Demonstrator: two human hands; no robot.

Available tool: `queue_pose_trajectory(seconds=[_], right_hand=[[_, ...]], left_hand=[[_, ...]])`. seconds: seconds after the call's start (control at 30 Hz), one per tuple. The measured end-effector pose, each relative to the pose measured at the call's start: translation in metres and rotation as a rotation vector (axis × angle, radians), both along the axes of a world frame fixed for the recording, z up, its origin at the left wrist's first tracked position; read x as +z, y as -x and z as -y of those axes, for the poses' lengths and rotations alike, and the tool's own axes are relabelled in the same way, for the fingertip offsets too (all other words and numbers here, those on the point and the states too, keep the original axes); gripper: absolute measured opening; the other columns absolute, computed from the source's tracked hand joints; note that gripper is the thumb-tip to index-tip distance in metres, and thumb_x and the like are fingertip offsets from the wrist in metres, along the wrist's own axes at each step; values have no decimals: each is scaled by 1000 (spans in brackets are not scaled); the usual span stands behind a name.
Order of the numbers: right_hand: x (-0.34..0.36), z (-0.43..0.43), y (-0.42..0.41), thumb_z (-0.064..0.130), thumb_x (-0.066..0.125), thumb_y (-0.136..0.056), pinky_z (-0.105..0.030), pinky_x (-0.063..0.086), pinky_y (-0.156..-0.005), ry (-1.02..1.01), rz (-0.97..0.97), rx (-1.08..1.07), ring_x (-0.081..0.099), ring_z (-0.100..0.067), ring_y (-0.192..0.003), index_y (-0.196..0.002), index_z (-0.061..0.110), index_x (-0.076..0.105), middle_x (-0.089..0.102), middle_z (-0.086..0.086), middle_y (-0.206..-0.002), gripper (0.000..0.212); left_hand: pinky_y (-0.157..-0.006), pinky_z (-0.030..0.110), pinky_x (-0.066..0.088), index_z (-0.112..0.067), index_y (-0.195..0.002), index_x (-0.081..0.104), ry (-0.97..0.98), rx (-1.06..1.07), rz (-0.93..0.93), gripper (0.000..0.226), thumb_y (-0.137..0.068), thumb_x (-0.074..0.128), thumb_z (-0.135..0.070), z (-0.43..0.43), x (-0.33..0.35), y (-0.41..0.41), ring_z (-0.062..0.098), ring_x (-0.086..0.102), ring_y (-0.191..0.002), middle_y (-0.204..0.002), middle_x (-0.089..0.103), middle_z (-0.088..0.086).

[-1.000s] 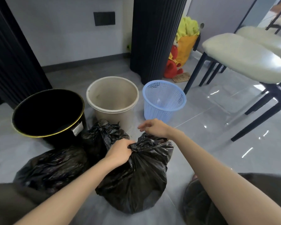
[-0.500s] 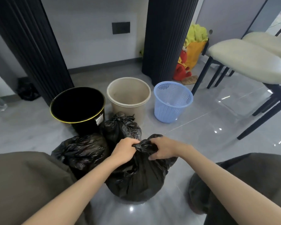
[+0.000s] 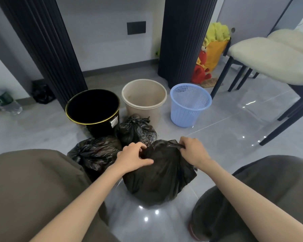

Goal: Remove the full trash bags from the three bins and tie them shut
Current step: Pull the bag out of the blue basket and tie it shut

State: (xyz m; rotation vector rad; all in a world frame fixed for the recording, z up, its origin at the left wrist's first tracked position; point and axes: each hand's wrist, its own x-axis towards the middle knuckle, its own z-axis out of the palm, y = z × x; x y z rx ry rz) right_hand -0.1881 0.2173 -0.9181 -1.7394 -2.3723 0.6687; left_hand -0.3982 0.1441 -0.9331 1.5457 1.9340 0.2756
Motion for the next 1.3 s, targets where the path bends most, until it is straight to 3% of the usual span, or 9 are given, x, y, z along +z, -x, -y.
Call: queue_pose_trajectory(seconds=[0.07, 0.2, 0.43, 0.63, 0.73, 0.9, 1.03, 1.2, 1.3], right_hand=[[-3, 1, -5, 2, 44, -86, -32, 34, -63, 14, -45, -73, 49, -32, -75, -81, 10, 46, 61, -18, -84, 9], [-12, 2, -8, 1, 40, -88, -33, 30, -61, 64, -84, -95, 44, -30, -72, -83, 6, 40, 52, -14, -79, 7], [-23, 4, 2, 8, 44, -88, -37, 42, -66, 117, 2, -40, 52, -32, -78, -91, 6, 38, 55, -14, -87, 7], [-24, 9, 9, 5, 55, -77, -38, 36, -100, -95, -6, 92, 32, -30, -120, -133, 19, 30, 32, -6, -139, 63], [-26, 11, 18, 10, 60, -77, -42, 29, -108, -235, 92, 302, 20, -30, -130, -137, 30, 31, 15, -3, -153, 70], [-39, 18, 33, 24, 57, -84, -41, 34, -106, -206, 202, 427, 36, -28, -128, -135, 26, 39, 34, 0, -147, 54], [-44, 16, 37, 24, 48, -91, -38, 43, -92, -140, 127, 275, 57, -26, -111, -124, 24, 47, 62, 0, -122, 33], [-39, 13, 42, 9, 41, -91, -39, 48, -73, -108, -230, -47, 60, -28, -87, -111, 22, 48, 65, 0, -99, 24], [-28, 13, 42, 1, 44, -82, -36, 45, -74, -164, -366, 132, 54, -20, -82, -100, 21, 46, 56, 5, -111, 27]], left_hand=[[-107, 51, 30, -33, -133, 41, 88, -73, -156, 71, -72, 70, -51, 4, -3, 6, 26, 39, -127, -131, 46, -2], [-101, 43, 36, -31, -135, 41, 27, -19, -195, 54, -86, 62, -34, 9, -17, 13, 23, 44, -121, -124, 52, -2], [-75, 32, 45, -23, -101, 68, -171, 172, -150, 16, -91, 57, -26, 5, -21, 20, 22, 58, -96, -95, 56, -1], [-75, 28, 42, -17, -100, 68, -375, 304, -79, 15, -92, 55, -20, -5, -4, 27, 18, 57, -89, -97, 58, 1], [-74, 24, 41, -15, -100, 67, -366, 291, -17, 14, -91, 56, -17, -4, -2, 29, 13, 55, -84, -96, 58, 0], [-76, 39, 57, -17, -95, 65, -319, 324, 152, 17, -92, 50, -9, -2, -6, 32, 17, 66, -78, -85, 65, 0], [-64, 27, 59, -7, -107, 60, -216, 513, 454, 22, -95, 41, -2, -1, -2, 28, 15, 61, -64, -79, 60, 9], [-67, 25, 52, -13, -113, 54, -7, 834, 941, 19, -95, 48, -7, -5, 11, 28, 11, 53, -64, -77, 52, 3], [-67, 25, 51, -12, -112, 56, 1, 850, 982, 18, -95, 50, -10, -6, 14, 34, 11, 51, -63, -75, 52, 2]])
